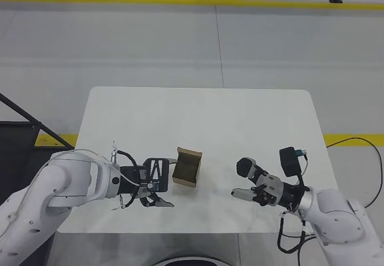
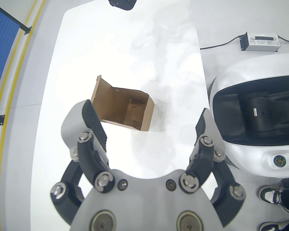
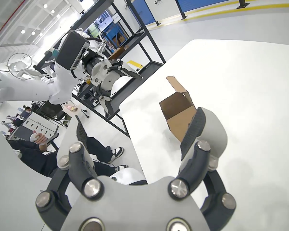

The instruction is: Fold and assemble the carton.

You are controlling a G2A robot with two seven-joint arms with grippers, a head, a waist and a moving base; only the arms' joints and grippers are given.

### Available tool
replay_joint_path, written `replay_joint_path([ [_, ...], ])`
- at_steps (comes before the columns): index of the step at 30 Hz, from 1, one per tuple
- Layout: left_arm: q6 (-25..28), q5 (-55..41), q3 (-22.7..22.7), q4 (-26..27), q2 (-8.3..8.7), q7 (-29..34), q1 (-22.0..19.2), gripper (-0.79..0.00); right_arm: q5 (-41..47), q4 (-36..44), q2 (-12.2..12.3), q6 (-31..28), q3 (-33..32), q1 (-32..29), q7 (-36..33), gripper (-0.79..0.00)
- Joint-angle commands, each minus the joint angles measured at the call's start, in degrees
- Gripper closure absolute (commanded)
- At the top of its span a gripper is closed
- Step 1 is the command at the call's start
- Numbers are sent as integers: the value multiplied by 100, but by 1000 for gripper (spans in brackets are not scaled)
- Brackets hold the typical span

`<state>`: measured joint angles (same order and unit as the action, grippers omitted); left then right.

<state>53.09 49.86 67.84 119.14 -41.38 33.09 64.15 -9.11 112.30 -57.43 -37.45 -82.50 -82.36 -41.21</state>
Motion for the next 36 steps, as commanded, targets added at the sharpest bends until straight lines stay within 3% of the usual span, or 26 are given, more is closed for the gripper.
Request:
replay_joint_path([
  [1,2,0,2,0,0,-2,2,-785,-1,0,0,0,0,0,0,-785],
  [17,2,0,2,0,0,-2,2,-785,-1,0,0,0,0,0,0,-785],
  [19,-27,-74,1,-39,-14,-241,41,-785,-110,24,-1,-23,71,-22,-21,-785],
  [22,147,-102,65,-267,-27,-674,68,-785,-573,-3,-5,-186,254,23,-54,-785],
  [27,268,30,276,-527,-22,-1152,208,-785,-1586,-101,-50,-377,506,120,446,-785],
  [32,319,131,569,-816,-14,-1856,565,-785,-3297,67,-123,50,697,81,1384,-785],
  [34,484,38,673,-1101,-17,-2278,720,-785,-3384,74,-129,144,703,63,1470,-785],
  [36,490,46,696,-1161,-16,-2314,736,-785,-3384,74,-129,144,703,63,1470,-785],
])
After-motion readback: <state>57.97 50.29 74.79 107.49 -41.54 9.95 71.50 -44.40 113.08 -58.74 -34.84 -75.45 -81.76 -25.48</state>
